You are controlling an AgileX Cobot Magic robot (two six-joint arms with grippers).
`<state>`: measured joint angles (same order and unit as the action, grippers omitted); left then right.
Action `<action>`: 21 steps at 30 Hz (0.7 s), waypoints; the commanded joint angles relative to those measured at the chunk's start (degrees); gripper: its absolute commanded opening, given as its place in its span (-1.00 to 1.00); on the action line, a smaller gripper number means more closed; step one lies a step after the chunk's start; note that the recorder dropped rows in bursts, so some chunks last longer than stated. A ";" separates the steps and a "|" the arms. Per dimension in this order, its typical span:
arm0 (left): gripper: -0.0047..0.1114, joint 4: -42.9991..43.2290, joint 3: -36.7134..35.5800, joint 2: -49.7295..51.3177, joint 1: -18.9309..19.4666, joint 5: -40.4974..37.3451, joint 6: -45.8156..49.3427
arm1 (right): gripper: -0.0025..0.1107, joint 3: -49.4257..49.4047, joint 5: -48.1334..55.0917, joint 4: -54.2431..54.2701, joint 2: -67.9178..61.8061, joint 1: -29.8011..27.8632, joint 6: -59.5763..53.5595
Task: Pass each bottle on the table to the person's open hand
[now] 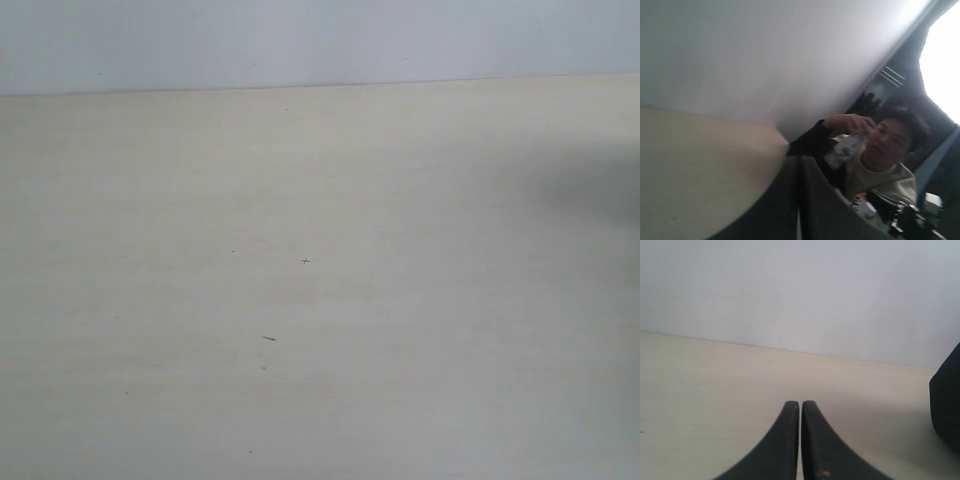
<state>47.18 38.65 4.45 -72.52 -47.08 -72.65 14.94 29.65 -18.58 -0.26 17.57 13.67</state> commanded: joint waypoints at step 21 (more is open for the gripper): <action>-0.92 22.15 -37.68 -0.90 51.54 50.68 -30.02 | -0.91 -0.14 -0.28 0.10 0.26 -0.18 -0.20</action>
<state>69.19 2.54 4.34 -23.88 0.70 -102.21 14.94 29.65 -18.58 -0.26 17.57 13.67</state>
